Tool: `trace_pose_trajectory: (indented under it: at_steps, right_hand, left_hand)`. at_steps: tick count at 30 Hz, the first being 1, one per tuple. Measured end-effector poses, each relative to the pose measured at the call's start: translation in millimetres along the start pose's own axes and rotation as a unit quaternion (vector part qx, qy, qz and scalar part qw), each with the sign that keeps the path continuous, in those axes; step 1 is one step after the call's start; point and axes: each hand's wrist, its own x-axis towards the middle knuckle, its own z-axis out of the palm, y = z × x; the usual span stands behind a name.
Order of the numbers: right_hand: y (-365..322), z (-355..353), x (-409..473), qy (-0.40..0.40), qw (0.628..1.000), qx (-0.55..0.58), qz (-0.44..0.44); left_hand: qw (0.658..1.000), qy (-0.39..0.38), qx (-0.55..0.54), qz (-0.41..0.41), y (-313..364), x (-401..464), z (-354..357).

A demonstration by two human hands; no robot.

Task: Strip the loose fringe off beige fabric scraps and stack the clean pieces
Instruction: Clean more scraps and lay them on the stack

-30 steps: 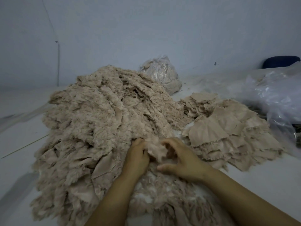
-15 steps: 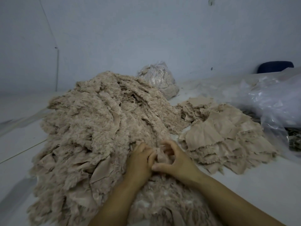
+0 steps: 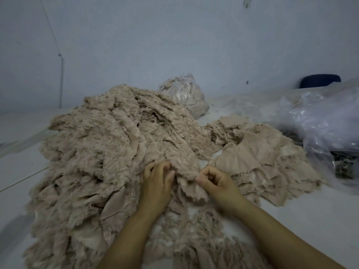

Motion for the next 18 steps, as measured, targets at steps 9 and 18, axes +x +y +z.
trace_pose_trajectory:
  at_steps: [9,18]
  right_hand:
    - [-8,3,-9,-0.13,0.991,-0.023,-0.006]
    - [5,16,-6,-0.038,0.995,-0.033,0.087]
  left_hand:
    - [1.0,-0.002,0.001,0.01,-4,2,-6]
    - [0.784,-0.124,-0.56,-0.239,36,-10,0]
